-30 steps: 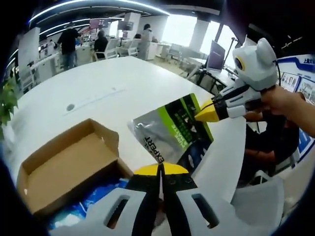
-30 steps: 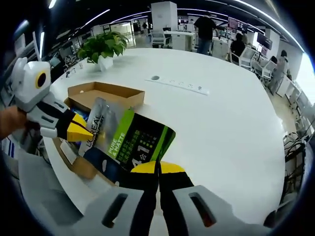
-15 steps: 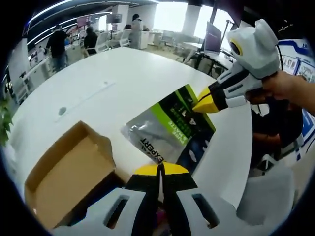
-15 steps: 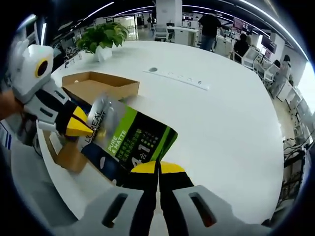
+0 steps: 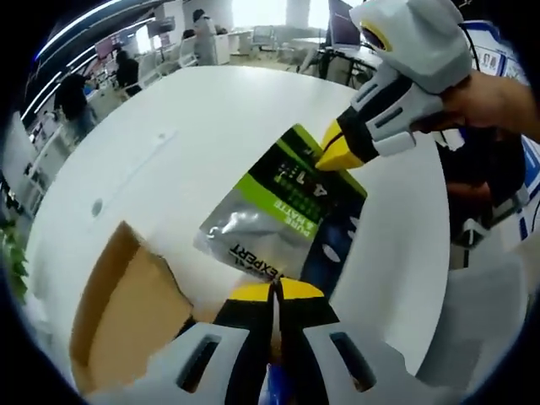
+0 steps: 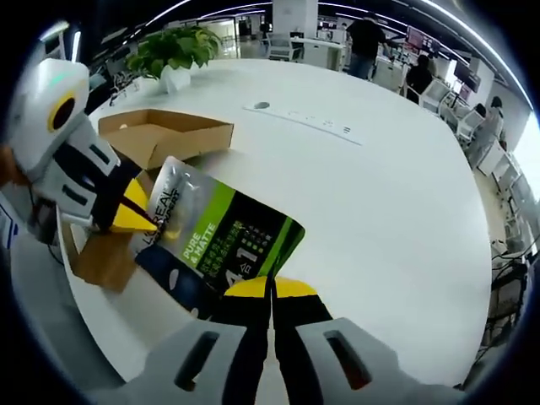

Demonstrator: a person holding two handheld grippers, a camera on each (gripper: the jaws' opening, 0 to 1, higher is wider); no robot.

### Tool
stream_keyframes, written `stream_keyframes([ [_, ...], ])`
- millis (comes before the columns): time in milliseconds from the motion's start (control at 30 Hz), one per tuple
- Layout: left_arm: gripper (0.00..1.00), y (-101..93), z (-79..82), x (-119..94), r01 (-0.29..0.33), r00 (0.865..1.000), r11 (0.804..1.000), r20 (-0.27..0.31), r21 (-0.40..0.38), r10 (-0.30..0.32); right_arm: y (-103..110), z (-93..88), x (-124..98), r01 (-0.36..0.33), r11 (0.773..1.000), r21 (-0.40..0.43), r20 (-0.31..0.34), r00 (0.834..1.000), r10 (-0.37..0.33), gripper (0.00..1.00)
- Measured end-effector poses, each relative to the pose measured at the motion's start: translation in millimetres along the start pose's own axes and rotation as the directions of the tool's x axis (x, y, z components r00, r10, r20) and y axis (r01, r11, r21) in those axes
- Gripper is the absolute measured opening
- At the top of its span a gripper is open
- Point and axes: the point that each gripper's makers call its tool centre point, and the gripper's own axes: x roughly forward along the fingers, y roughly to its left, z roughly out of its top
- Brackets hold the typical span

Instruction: Operate the shoe box by opening the lid, removing the specified soft item, and placing it in the target area until the item is outside and the box remains undamaged.

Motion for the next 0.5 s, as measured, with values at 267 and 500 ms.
stream_keyframes([
  [267, 0.00, 0.3, -3.6, 15.3, -0.016, 0.998, 0.997, -0.066, 0.070, 0.021, -4.8, -4.6, 11.5, 0.006, 1.000, 0.012, -0.007, 1.000, -0.006, 0.00],
  [500, 0.00, 8.6, -5.2, 22.4, -0.045, 0.992, 0.984, -0.106, 0.172, 0.064, -5.9, -9.1, 23.5, 0.006, 1.000, 0.022, -0.002, 1.000, -0.006, 0.00],
])
